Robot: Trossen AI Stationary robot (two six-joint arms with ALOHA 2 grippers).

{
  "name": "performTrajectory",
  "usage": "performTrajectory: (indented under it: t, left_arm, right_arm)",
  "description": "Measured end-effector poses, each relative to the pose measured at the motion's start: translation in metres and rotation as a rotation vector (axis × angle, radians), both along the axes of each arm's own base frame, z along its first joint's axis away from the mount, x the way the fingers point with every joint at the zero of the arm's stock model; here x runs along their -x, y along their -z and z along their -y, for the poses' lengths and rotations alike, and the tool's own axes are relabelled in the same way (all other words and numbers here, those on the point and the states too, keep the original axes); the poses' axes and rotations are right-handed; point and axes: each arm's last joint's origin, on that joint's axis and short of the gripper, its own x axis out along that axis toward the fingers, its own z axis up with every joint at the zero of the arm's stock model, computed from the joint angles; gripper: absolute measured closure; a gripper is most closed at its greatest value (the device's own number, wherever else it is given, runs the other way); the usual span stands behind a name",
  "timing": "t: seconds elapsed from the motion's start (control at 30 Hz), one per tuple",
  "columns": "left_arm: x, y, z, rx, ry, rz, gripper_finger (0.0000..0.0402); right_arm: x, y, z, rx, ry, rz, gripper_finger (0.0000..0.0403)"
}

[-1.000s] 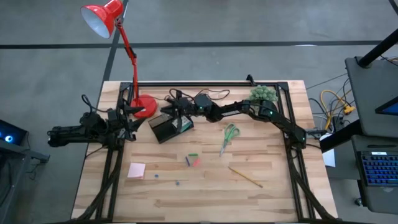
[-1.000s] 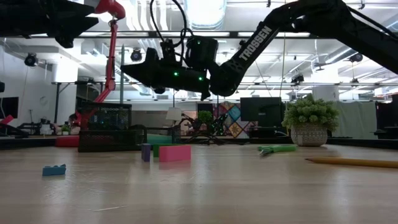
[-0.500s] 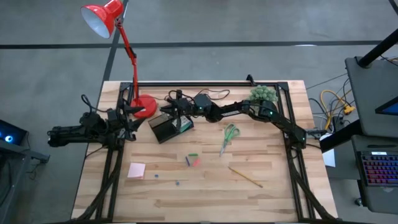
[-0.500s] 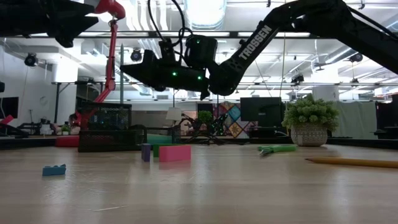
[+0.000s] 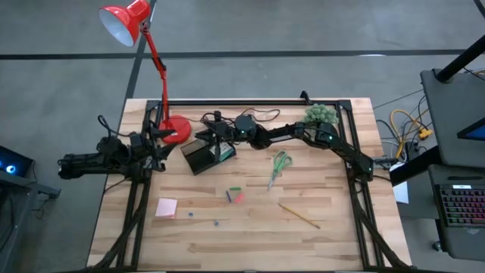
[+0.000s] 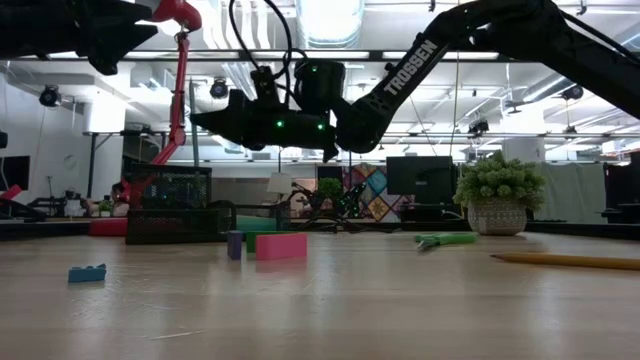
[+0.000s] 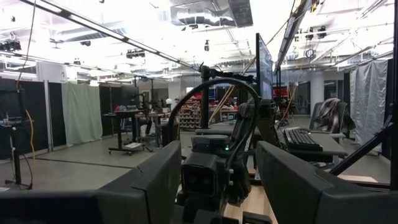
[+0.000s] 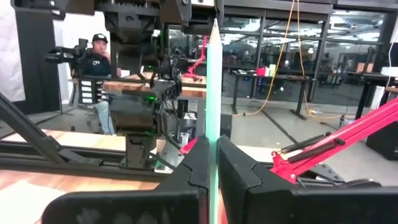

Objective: Pick and place office supplies into organizer
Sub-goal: Put the blue pencil into the desk organizer

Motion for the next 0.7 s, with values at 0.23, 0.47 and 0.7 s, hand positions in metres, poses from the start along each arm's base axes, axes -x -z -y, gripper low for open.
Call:
performTrajectory:
  t: [0.23,0.47,0.7]
  left_arm:
    - [0.0,0.0,0.0,0.0,0.0,0.001,0.0206]
    - [0.0,0.0,0.0,0.0,0.0,0.002,0.0206]
    - [0.0,-0.001,0.0,0.001,0.0,0.007,0.0206]
  right_arm:
    - [-0.003,-0.006,0.0,-0.004,-0.018,0.013,0.0394]
    - [-0.006,-0.011,0.001,-0.001,-0.031,-0.002,0.0394]
    - [-0.005,-0.01,0.003,-0.028,-0.026,-0.017,0.0394]
